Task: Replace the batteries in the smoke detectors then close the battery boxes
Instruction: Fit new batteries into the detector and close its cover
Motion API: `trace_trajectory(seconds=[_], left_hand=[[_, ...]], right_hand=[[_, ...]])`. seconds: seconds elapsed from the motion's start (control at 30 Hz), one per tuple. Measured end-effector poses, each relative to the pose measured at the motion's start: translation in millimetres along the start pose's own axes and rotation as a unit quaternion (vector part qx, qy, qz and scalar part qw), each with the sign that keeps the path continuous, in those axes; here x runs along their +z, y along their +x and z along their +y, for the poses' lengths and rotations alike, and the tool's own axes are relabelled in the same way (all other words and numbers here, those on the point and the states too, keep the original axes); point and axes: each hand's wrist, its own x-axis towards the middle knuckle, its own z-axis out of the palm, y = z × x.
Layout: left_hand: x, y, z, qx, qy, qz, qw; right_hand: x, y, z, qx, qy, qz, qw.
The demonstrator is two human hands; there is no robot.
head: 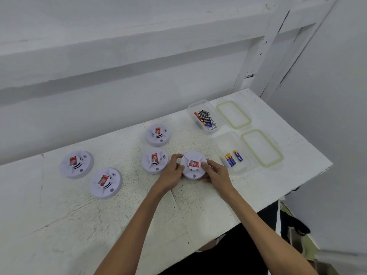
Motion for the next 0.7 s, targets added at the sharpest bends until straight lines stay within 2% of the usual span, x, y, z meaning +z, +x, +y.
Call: trace_trajectory(seconds=[0.7], left_hand=[[-1.0,-1.6,2.1,0.001,-0.012,-0.007,1.0]], right_hand=[[-2.0,0.6,2.7,0.006,0.004,-0.01,1.0]])
